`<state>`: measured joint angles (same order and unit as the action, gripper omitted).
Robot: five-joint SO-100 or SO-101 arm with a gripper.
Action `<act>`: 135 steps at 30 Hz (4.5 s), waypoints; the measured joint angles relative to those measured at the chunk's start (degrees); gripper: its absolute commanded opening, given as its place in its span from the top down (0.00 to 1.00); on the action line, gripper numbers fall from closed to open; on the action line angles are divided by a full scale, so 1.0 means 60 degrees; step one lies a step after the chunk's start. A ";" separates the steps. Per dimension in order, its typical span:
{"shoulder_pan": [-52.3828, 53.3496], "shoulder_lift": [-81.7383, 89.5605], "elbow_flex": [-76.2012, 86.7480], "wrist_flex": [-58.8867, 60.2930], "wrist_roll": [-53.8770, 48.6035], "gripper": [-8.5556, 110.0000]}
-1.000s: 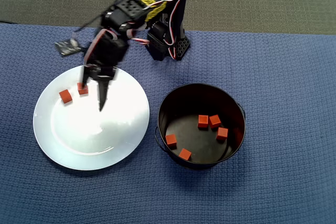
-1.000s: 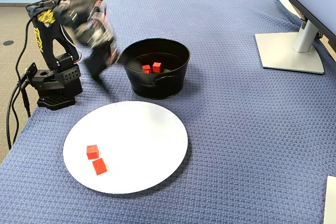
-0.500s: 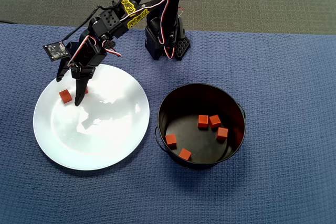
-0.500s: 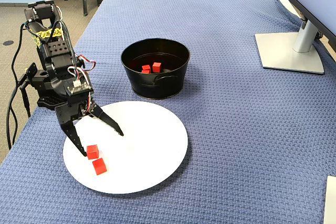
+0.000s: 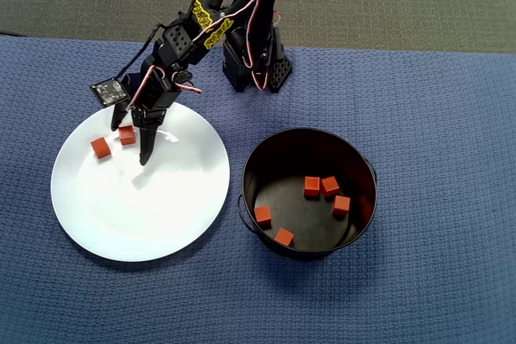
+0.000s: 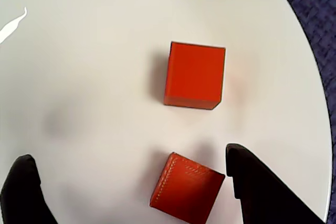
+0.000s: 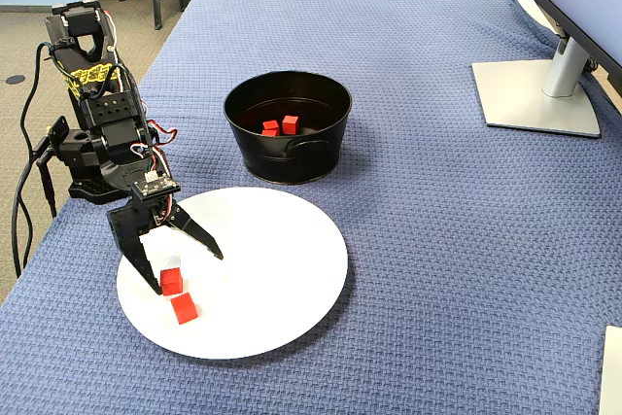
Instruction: Pick up the red cubes from the white plate and place them in the black recipient
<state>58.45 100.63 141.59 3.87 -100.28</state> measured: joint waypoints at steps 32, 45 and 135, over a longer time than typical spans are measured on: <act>0.0483 0.0205 0.0059 0.0586 0.0879 0.65; 0.0132 -0.0425 0.0059 0.0410 0.1318 0.69; -0.0498 0.0396 -0.3340 0.3560 0.0601 0.65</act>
<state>55.46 103.01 121.55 25.22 -96.68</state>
